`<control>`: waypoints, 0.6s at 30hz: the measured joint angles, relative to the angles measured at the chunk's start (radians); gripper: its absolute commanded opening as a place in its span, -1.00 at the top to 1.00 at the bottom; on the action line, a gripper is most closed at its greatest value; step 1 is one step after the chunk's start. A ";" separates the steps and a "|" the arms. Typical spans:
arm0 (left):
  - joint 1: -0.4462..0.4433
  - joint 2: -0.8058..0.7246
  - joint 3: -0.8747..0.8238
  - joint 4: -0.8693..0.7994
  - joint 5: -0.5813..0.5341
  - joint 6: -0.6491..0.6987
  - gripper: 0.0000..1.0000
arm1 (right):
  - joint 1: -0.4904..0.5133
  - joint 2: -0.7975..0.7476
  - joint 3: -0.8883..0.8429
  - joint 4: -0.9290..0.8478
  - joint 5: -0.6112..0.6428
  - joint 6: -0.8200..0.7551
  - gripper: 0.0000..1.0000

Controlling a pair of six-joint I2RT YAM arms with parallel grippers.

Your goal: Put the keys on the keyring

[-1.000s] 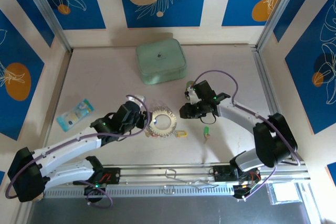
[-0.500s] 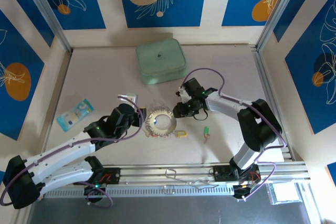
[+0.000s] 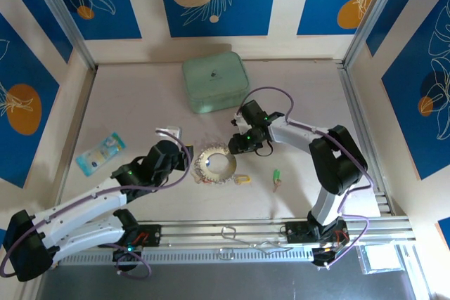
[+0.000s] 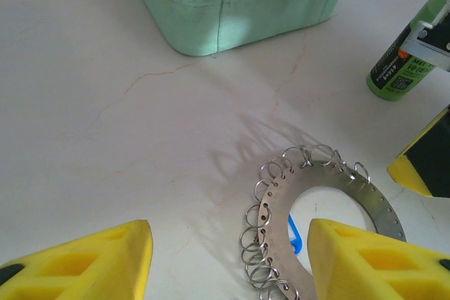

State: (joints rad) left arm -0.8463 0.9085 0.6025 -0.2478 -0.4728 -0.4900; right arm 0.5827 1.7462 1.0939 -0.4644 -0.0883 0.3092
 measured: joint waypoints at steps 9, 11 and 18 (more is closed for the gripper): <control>0.007 0.009 -0.013 0.001 0.000 0.000 -0.20 | 0.039 0.067 0.095 -0.039 0.048 -0.006 0.30; 0.008 0.009 -0.018 0.002 0.000 -0.002 -0.20 | 0.045 0.087 0.118 -0.054 0.070 -0.005 0.32; 0.013 0.009 -0.039 0.002 0.005 -0.008 -0.21 | 0.054 0.138 0.164 -0.094 0.117 -0.003 0.35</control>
State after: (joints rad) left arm -0.8330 0.9173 0.5636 -0.2462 -0.4683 -0.4980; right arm 0.6365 1.8847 1.2575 -0.5583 0.0292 0.3065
